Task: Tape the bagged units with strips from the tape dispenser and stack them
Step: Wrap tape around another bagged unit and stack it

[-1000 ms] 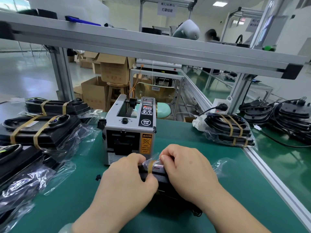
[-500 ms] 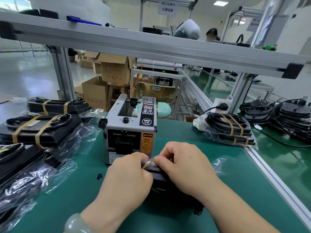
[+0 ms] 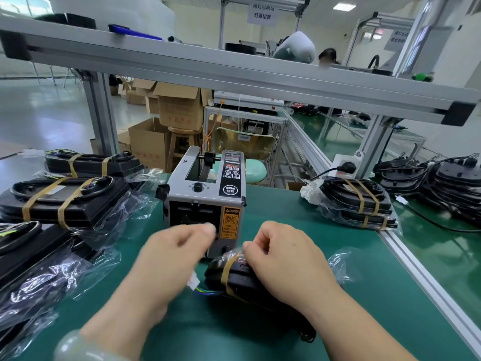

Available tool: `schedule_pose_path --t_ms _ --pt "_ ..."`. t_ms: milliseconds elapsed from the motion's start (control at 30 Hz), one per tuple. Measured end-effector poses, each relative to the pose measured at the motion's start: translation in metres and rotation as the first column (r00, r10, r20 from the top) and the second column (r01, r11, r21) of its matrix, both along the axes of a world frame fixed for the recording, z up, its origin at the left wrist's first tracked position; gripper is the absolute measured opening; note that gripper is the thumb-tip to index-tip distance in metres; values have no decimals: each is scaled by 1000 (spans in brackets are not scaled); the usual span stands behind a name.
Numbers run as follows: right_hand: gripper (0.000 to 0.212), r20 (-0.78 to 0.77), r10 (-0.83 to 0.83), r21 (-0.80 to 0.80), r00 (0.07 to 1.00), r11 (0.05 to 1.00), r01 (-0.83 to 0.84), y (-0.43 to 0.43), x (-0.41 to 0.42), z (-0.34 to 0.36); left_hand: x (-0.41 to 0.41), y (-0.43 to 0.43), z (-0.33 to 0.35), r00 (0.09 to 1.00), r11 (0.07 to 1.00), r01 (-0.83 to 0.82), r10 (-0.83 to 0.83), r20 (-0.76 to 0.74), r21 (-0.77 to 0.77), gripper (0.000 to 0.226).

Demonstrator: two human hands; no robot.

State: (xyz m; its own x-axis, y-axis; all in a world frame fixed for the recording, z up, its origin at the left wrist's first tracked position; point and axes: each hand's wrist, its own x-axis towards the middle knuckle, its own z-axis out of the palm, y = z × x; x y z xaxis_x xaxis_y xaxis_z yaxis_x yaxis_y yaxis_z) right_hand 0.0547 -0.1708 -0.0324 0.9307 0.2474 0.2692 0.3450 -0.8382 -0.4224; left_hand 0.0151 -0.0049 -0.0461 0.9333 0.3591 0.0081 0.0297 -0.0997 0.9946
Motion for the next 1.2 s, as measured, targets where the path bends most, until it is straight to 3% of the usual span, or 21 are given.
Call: schedule_pose_path --t_ms 100,300,533,833,1200 --pt "27 7 8 5 1000 1000 -8 0 -4 0 20 17 -2 968 942 -227 190 -166 -246 11" --pt "27 14 18 2 1000 1000 -18 -1 -7 0 39 21 -6 951 897 -229 123 -284 -378 15" --pt "27 1 18 10 1000 1000 -18 -2 -5 0 50 17 -2 946 886 -259 151 -288 -385 14" --pt "30 -133 101 107 986 990 -87 -6 0 8 63 9 -4 912 889 -387 331 -242 -243 16" --pt "21 -261 186 103 947 981 -164 -8 5 18 31 16 -4 956 897 -278 222 -192 -345 16"
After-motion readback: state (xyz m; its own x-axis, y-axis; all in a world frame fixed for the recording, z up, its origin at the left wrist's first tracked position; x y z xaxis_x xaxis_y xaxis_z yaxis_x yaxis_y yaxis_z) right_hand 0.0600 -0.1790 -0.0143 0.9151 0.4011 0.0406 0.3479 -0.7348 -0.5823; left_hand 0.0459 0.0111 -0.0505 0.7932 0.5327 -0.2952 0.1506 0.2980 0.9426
